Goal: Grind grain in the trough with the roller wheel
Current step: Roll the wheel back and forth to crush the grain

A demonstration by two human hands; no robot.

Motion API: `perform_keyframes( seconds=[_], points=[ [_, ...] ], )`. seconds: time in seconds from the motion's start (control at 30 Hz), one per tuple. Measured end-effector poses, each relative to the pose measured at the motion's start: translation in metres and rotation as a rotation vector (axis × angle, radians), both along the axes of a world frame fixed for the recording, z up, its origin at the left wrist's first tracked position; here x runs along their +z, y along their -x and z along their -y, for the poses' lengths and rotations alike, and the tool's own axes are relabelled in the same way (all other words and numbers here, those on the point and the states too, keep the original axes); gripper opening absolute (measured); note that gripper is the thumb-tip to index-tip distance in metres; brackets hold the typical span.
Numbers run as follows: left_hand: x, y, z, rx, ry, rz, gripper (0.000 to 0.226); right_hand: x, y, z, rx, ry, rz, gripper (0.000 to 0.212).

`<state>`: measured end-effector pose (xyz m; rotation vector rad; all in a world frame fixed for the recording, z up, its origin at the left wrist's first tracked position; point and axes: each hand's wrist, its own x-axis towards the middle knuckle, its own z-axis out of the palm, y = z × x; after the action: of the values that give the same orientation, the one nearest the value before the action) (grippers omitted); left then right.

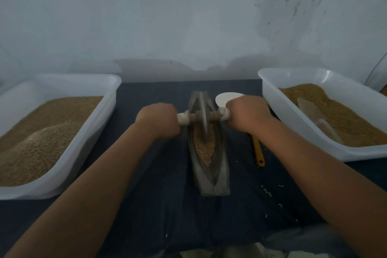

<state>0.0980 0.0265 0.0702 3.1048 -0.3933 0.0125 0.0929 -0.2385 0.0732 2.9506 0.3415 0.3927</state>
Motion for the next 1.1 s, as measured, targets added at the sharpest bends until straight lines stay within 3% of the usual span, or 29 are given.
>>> perform_keyframes(
  seconds=[0.1,0.23,0.43,0.53,0.67,0.77,0.87,0.93,1.1],
  points=[
    [-0.006,0.030,-0.008,-0.081,-0.091,0.022,0.019,-0.015,0.028,0.024,0.015,0.032,-0.145,0.027],
    [-0.008,0.041,-0.010,-0.113,-0.171,0.095,0.024,-0.025,0.048,0.041,-0.019,0.063,-0.190,0.027],
    [0.005,-0.011,0.004,0.023,-0.058,0.053,0.025,-0.021,-0.015,0.015,-0.121,-0.013,0.027,0.030],
    [0.020,-0.027,0.012,0.002,-0.073,0.008,0.031,-0.016,-0.029,0.015,-0.116,-0.035,0.033,0.030],
    [0.016,0.001,0.004,-0.090,-0.091,-0.099,0.023,-0.031,0.007,0.030,-0.071,-0.043,-0.034,0.035],
    [-0.005,0.030,-0.011,-0.120,-0.085,-0.162,0.019,-0.041,0.047,0.038,0.087,-0.027,0.103,0.031],
    [-0.011,0.021,-0.013,-0.099,-0.086,-0.125,0.021,-0.041,0.040,0.036,0.112,-0.007,0.161,0.030],
    [-0.008,0.000,-0.007,-0.054,-0.066,-0.073,0.023,-0.032,0.012,0.026,0.007,0.021,0.066,0.029],
    [-0.002,-0.029,0.008,0.043,-0.078,0.213,0.025,-0.012,-0.033,0.011,-0.080,-0.014,0.086,0.035]
  ],
)
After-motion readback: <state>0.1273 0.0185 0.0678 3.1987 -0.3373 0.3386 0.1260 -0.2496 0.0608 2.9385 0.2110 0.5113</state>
